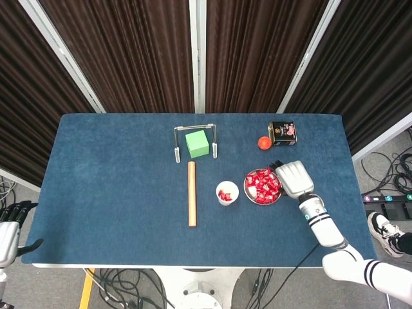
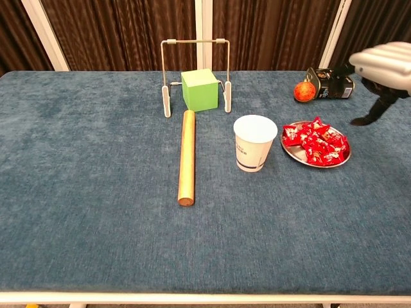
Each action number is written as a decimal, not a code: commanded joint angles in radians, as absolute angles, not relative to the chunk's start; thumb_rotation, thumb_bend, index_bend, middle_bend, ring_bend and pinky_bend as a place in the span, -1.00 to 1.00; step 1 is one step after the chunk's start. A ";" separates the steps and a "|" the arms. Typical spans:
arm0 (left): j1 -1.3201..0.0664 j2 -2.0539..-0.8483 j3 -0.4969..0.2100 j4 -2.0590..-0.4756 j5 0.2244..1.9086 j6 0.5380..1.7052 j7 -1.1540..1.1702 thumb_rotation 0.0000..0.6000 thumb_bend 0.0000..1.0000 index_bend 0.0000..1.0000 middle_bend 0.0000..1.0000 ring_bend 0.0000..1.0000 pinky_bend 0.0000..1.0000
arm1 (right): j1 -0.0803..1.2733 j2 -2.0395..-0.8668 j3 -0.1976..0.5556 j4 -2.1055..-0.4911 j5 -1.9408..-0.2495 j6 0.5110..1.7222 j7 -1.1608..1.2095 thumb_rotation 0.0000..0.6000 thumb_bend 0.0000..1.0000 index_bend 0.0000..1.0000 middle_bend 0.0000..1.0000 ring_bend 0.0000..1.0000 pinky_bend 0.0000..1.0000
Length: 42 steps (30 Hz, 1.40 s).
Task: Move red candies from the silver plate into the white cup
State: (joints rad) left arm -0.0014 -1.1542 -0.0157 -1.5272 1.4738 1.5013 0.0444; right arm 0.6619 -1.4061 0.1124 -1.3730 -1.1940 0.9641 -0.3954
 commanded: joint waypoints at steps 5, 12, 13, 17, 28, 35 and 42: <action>-0.006 -1.155 -0.014 -1.533 1.467 1.487 0.043 1.00 -1.00 -0.47 -0.43 -0.61 -0.57 | 0.665 -1.477 0.090 -1.260 -1.168 0.892 -0.370 1.00 -0.79 -0.24 -0.25 0.59 1.00; -0.004 -1.157 -0.012 -1.525 1.460 1.483 0.036 1.00 -1.00 -0.47 -0.43 -0.61 -0.57 | 0.686 -1.534 0.089 -1.188 -1.181 0.868 -0.376 1.00 -0.79 -0.24 -0.25 0.59 1.00; -0.004 -1.158 -0.011 -1.523 1.459 1.482 0.035 1.00 -1.00 -0.47 -0.43 -0.61 -0.57 | 0.689 -1.545 0.089 -1.174 -1.183 0.865 -0.377 1.00 -0.79 -0.24 -0.25 0.59 1.00; -0.002 -1.162 -0.011 -1.514 1.458 1.482 0.028 1.00 -1.00 -0.47 -0.43 -0.61 -0.57 | 0.702 -1.580 0.092 -1.128 -1.189 0.852 -0.378 1.00 -0.79 -0.24 -0.25 0.59 1.00; 0.002 -1.165 -0.009 -1.498 1.452 1.481 0.015 1.00 -1.00 -0.47 -0.43 -0.61 -0.57 | 0.727 -1.641 0.095 -1.053 -1.193 0.818 -0.390 1.00 -0.78 -0.23 -0.22 0.60 1.00; 0.002 -1.166 -0.009 -1.495 1.453 1.481 0.012 1.00 -1.00 -0.47 -0.43 -0.61 -0.57 | 0.729 -1.656 0.099 -1.038 -1.193 0.812 -0.388 1.00 -0.61 -0.10 -0.11 0.63 1.00; 0.004 -1.166 -0.008 -1.492 1.454 1.483 0.011 1.00 -1.00 -0.47 -0.43 -0.61 -0.57 | 0.728 -1.661 0.103 -1.034 -1.195 0.814 -0.382 1.00 -0.40 0.04 0.03 0.65 1.00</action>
